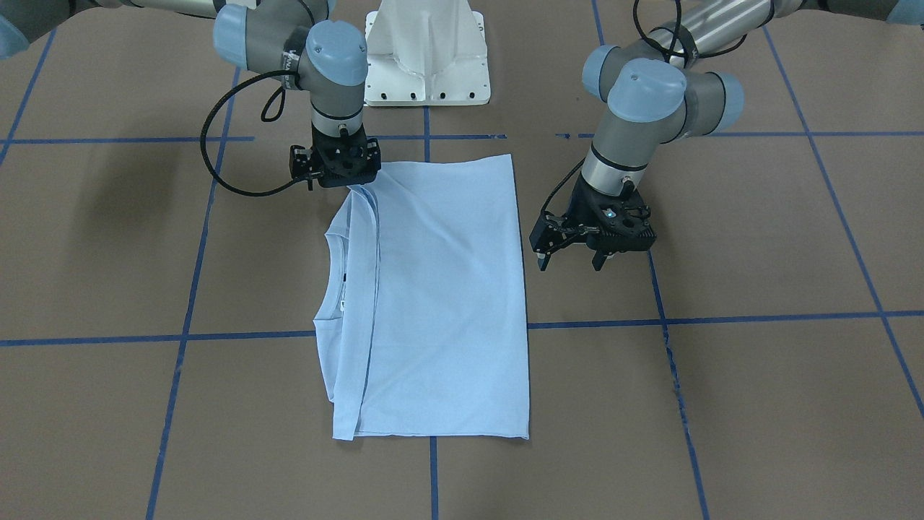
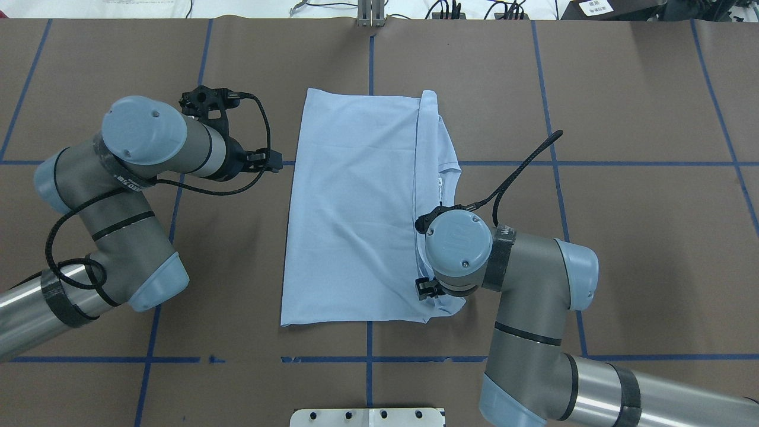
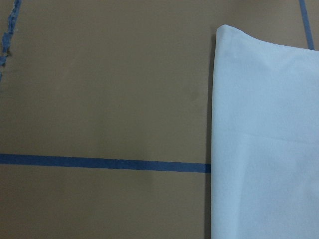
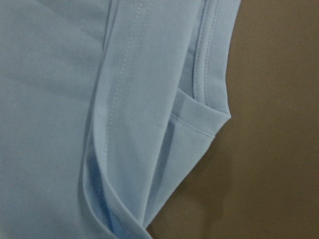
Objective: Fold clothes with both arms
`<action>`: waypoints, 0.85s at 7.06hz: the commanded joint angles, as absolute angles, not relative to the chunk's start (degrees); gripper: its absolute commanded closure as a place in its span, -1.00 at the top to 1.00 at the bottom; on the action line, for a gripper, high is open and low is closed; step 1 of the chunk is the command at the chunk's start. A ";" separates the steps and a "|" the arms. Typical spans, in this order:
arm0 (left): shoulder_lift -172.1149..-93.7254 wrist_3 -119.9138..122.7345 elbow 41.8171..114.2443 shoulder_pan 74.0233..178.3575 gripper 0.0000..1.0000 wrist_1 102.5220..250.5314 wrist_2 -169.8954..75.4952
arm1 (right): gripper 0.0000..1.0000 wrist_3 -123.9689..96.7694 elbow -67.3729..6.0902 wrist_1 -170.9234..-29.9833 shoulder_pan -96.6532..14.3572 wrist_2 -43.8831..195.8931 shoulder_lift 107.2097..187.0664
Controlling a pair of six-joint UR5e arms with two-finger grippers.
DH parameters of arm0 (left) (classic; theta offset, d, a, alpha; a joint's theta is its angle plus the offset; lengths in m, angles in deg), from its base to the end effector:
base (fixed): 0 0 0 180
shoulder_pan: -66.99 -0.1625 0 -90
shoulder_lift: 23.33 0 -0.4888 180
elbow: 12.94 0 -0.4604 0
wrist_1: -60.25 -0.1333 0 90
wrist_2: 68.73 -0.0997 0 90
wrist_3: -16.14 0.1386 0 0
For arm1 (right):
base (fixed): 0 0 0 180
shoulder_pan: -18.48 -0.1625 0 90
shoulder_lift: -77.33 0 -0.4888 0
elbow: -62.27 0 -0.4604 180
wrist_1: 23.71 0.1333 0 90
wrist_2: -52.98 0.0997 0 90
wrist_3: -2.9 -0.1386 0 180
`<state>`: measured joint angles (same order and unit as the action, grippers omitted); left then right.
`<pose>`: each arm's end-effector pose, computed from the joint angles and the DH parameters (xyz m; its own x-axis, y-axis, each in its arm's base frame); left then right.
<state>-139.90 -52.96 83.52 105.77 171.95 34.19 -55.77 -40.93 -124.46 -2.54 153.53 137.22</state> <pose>0.5381 -0.5636 0.3453 0.5875 -0.0260 -0.8088 0.2768 0.9457 0.1706 -0.6498 -0.3653 0.3307 0.8076 -0.2373 0.5399 0.1864 0.9713 0.1480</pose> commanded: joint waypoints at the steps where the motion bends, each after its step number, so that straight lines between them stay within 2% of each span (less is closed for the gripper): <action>1: -139.78 -52.77 83.48 105.75 1.00 172.04 34.19 | 1.00 -55.81 -38.64 -118.48 -2.52 153.35 137.18; 6: -140.13 -52.68 83.30 105.75 1.00 172.13 34.19 | 1.00 -55.55 -37.84 -117.84 -2.79 152.65 136.92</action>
